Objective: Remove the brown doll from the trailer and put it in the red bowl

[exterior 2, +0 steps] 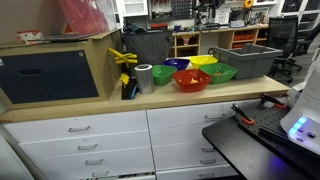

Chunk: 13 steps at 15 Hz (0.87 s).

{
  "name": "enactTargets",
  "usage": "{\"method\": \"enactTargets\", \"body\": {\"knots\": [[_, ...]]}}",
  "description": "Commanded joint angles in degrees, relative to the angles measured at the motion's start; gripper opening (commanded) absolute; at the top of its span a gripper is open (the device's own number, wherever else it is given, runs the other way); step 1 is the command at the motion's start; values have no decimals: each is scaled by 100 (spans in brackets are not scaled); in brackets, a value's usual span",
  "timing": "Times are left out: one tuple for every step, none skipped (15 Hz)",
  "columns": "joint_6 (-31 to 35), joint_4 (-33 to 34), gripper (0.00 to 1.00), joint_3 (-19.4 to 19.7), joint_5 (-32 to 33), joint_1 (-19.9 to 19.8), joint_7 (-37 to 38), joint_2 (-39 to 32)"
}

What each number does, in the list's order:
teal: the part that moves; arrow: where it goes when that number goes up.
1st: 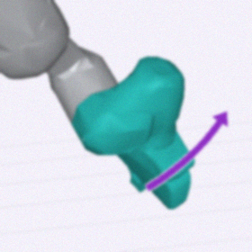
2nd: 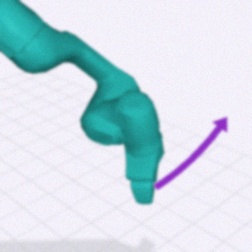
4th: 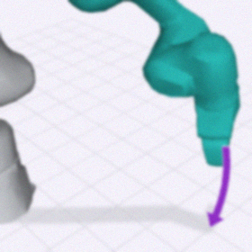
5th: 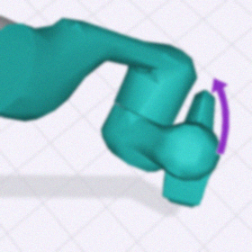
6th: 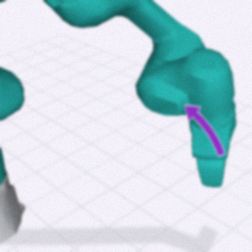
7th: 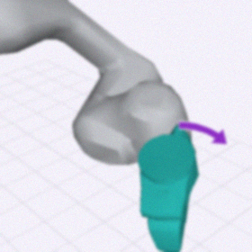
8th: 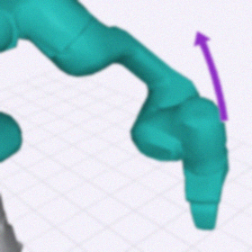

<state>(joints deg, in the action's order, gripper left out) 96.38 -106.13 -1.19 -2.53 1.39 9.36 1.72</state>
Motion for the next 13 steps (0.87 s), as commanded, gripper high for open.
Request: {"method": "enactTargets", "body": {"knots": [[-348, 172, 100, -44, 86, 28, -143, 183], [-384, 191, 100, -52, 106, 35, -154, 219], [-400, 200, 100, -59, 138, 39, -164, 256], [-386, 195, 100, -68, 178, 44, -174, 300], [-355, 190, 100, -76, 238, 46, -219, 355], [-341, 191, 100, -83, 301, 45, -222, 391], [-244, 145, 100, -77, 292, 31, -134, 441], [-215, 84, 100, -67, 258, 19, -89, 483], [-203, 145, 100, -76, 205, 28, -81, 351], [-203, 145, 100, -74, 205, 24, -81, 377], [-203, 145, 100, -71, 205, 21, -81, 389], [-203, 145, 100, -70, 205, 21, -81, 391], [-203, 144, 100, -70, 205, 21, -81, 391]]}}
